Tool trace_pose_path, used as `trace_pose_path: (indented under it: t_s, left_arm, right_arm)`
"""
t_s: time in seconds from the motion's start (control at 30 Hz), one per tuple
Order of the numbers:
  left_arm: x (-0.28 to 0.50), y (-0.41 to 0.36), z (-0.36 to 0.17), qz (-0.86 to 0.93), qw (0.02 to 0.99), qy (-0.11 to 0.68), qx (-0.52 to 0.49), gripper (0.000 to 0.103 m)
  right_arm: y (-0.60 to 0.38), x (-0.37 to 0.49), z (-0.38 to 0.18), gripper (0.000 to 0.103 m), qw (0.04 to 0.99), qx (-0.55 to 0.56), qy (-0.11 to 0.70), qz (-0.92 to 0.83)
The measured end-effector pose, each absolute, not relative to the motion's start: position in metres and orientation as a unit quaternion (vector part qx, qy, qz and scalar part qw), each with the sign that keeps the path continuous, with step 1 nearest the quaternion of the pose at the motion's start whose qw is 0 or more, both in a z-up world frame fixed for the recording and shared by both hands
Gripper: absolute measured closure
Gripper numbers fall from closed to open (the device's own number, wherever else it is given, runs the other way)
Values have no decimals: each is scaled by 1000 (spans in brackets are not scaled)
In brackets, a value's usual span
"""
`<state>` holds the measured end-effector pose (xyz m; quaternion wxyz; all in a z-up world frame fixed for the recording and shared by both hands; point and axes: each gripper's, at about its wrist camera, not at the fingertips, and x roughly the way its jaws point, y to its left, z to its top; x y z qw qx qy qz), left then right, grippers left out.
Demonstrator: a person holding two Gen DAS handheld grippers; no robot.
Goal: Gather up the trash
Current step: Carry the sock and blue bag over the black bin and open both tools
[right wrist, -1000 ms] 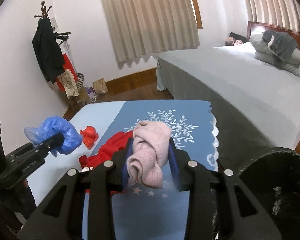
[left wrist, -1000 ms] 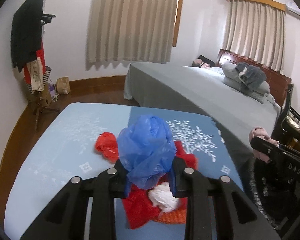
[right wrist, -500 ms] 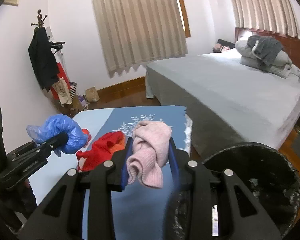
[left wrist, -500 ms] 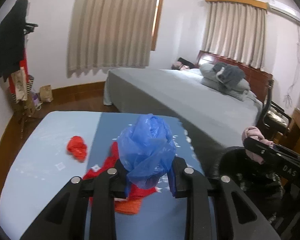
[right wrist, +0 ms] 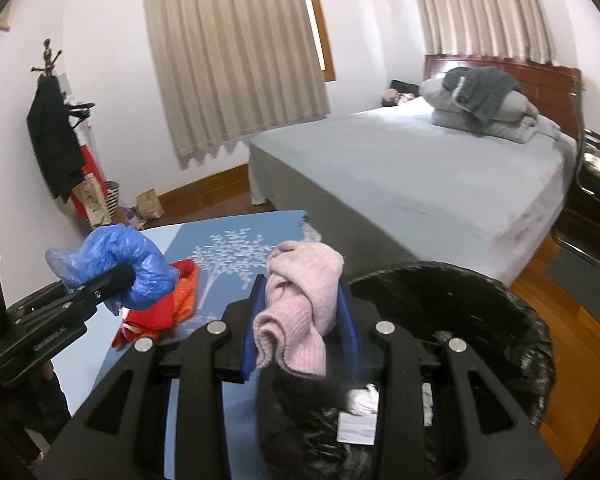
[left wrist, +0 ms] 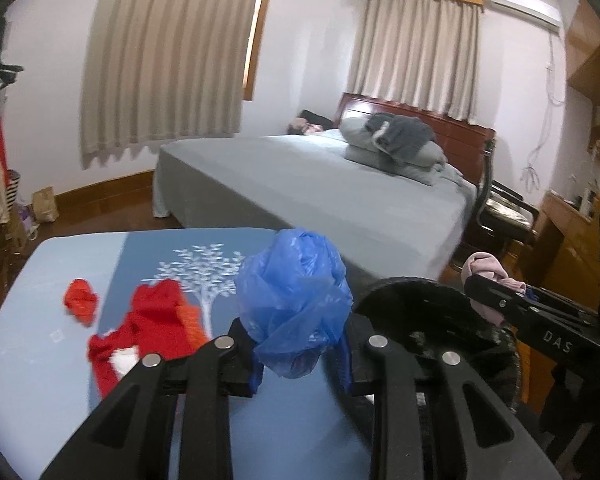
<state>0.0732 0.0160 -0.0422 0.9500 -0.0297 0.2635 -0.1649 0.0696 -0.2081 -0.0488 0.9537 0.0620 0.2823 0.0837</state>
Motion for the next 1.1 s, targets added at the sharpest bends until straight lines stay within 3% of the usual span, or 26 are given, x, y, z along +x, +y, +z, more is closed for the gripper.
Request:
trace_pose_path:
  t_s: [0.93, 1.0, 1.03, 1.1]
  left_arm:
    - [76, -110, -57, -298, 912, 280, 13, 75]
    - [80, -114, -59, -307, 907, 289, 11, 71]
    - [81, -114, -61, -309, 905, 293, 6, 69]
    - [83, -114, -62, -315, 900, 302, 0, 55]
  right_arm:
    - [-316, 24, -75, 68, 953, 89, 287, -33]
    - [-319, 24, -77, 61, 953, 90, 288, -40]
    - [-320, 23, -77, 51, 953, 90, 287, -44]
    - [-323, 21, -76, 40, 954, 88, 283, -52]
